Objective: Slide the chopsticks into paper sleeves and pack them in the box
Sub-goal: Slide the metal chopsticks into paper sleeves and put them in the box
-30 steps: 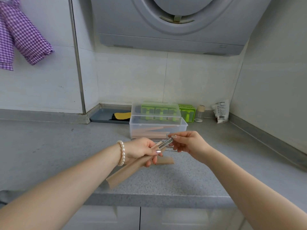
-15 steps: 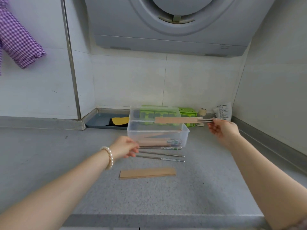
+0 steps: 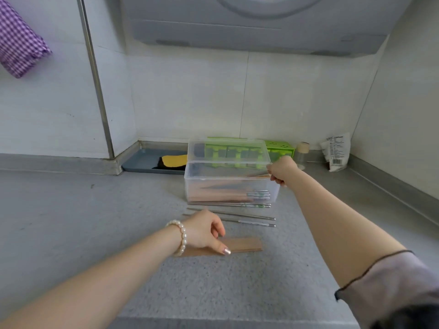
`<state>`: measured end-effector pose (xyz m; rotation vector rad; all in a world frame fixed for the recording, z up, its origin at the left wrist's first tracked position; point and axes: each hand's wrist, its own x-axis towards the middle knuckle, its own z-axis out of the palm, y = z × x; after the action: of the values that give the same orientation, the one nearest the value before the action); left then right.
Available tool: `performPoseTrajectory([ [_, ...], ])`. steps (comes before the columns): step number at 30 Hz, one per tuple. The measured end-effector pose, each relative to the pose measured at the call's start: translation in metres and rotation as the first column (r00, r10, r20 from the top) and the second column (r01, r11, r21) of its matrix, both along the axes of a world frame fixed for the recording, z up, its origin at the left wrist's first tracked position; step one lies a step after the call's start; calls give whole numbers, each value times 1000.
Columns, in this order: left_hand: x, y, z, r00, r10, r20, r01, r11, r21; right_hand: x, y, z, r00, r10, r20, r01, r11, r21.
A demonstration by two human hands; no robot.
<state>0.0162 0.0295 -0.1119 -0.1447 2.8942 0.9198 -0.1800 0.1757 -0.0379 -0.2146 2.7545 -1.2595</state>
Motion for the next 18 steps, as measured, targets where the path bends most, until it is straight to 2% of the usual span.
performPoseTrajectory([
  [2, -2, -1, -2, 1000, -10, 13, 10, 1000, 4, 0, 1, -4, 990, 47, -136, -18, 978, 206],
  [3, -3, -1, -3, 1000, -15, 20, 15, 1000, 2, 0, 2, -7, 980, 65, -190, -21, 974, 227],
  [5, -3, 0, -4, 999, -21, 27, 21, 1000, 0, 4, 4, -15, 950, 102, -296, -61, 988, 145],
  [7, -3, 1, -4, 999, -17, 33, 17, 1000, -2, 14, 10, -24, 911, 198, -362, -180, 980, 82],
  [9, -2, 2, -2, 999, -11, 39, 11, 1000, -6, 26, 19, -33, 881, 354, -314, -321, 935, 154],
  [11, -3, 3, -1, 999, 1, 48, -1, 1000, -11, 33, 28, -46, 863, 474, -175, -414, 862, 293],
  [14, -4, 4, -2, 999, 34, 28, -34, 999, 4, 35, 38, -61, 864, 500, -67, -446, 819, 362],
  [18, -2, 3, -4, 998, 65, -12, -65, 998, 21, 35, 41, -73, 880, 472, -52, -424, 831, 360],
])
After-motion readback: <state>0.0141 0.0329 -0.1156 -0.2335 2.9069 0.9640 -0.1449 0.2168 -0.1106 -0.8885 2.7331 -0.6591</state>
